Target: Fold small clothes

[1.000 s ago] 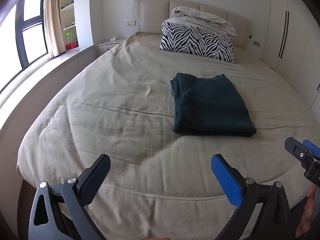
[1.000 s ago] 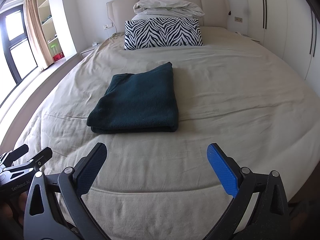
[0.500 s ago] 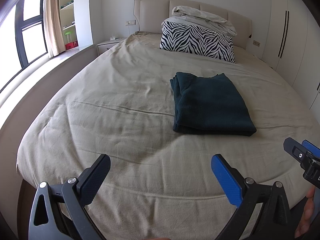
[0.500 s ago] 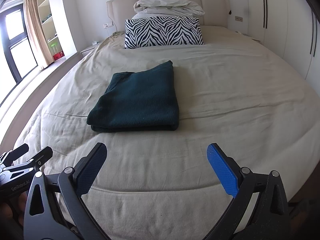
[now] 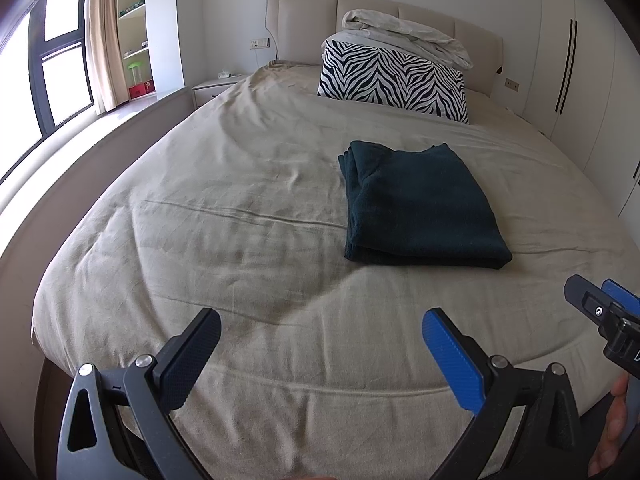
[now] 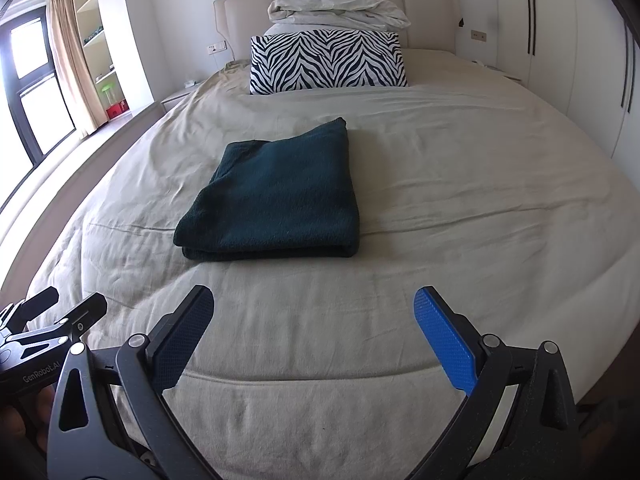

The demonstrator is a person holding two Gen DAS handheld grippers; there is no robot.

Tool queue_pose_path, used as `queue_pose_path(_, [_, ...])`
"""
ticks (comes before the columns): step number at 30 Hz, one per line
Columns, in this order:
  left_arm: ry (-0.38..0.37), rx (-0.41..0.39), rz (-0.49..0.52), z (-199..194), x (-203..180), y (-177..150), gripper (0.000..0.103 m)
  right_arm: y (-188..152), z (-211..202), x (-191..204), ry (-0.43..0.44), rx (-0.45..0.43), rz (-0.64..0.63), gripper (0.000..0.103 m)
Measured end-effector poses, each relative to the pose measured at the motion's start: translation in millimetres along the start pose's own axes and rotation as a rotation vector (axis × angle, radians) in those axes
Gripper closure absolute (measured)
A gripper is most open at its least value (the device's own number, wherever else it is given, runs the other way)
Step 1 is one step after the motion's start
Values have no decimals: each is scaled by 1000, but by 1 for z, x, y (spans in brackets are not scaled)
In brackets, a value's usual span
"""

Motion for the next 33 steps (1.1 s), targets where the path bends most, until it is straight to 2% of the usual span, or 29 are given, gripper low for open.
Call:
queue_pose_path(22, [-17,21,7,3,1,-2,0,-5,3,-3,8,13,-5,1])
queue_pose_path(33, [0,22,13,3,1,-5,0,-6,3,-7,19,25,0,1])
Point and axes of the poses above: each gripper's, at about its wrist camera, not at the fingertips, and z roughly the way its jaws point, x to its left, y to its top, the point moved 9 cm from there along z, roughly the way its jaws point, and after that the axes turned 7 degrees about y, right-handed, at the moved point
